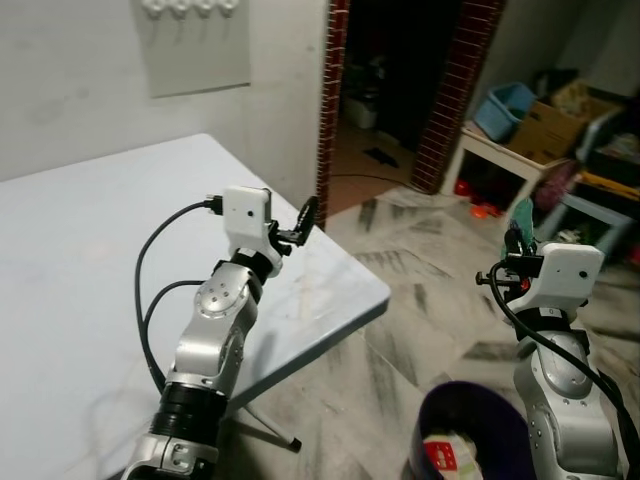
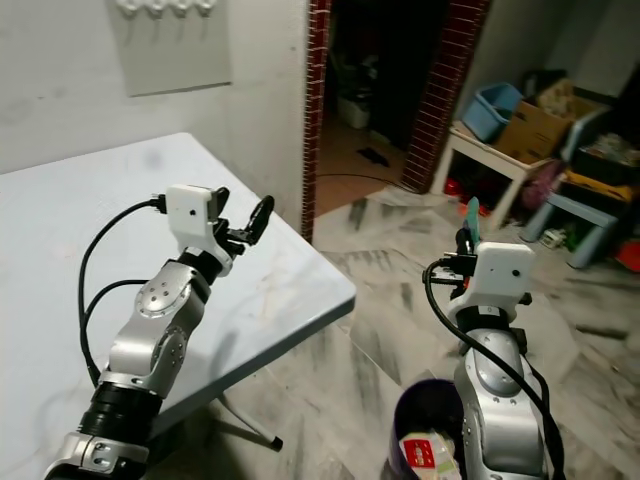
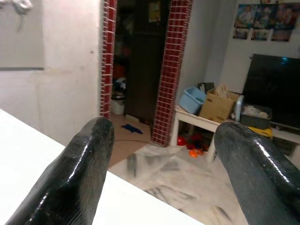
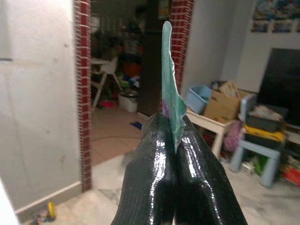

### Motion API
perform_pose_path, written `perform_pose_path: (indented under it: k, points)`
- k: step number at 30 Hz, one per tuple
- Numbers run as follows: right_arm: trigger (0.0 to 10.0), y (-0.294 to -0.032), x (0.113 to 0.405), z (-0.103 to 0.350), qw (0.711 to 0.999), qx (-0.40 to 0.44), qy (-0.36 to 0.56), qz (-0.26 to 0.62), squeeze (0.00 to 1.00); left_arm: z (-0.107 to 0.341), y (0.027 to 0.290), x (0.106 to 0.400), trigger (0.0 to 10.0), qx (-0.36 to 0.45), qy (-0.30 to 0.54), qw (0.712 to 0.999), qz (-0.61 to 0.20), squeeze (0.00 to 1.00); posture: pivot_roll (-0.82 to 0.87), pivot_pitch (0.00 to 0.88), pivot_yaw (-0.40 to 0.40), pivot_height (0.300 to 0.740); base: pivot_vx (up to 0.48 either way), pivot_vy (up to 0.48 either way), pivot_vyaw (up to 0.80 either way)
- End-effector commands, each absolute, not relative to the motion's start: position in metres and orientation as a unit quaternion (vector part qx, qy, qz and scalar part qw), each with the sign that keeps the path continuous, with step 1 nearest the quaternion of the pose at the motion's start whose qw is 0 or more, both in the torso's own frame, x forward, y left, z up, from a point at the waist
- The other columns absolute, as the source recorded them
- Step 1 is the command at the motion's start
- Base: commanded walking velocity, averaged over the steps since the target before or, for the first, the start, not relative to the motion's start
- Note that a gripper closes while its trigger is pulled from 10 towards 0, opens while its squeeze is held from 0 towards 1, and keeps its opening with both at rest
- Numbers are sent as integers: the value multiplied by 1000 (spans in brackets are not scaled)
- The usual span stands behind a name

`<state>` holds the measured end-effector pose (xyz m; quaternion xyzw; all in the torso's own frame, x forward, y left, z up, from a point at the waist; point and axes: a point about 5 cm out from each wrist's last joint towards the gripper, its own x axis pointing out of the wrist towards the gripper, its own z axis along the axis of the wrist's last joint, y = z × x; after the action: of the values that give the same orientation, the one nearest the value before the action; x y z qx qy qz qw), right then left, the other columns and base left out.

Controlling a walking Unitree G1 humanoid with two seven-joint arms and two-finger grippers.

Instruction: Picking trash to rubbish bin

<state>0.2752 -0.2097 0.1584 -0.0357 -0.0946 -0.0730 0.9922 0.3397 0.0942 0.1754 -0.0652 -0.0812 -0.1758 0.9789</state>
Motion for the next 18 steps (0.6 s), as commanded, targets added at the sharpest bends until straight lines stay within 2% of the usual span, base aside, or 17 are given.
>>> perform_pose_path:
  k: [1,12,14,18]
  points:
    - [10000,-210,274,163,992,-37,-99,-75,0,179,89,341,10000,-66,-81,977,-188,0,-187,26,-10,740,0,0,-744]
    - [10000,-210,270,161,991,-39,-94,-81,0,174,86,340,10000,-59,-68,975,-203,0,-197,29,-4,740,0,0,-744]
    - [10000,-209,269,162,991,-37,-95,-82,0,174,86,340,10000,-67,-65,974,-205,0,-198,28,-3,740,0,-480,-737]
    - [10000,-208,266,163,991,-25,-104,-79,0,172,84,340,10000,-61,-56,974,-211,0,-201,25,1,740,0,-480,0]
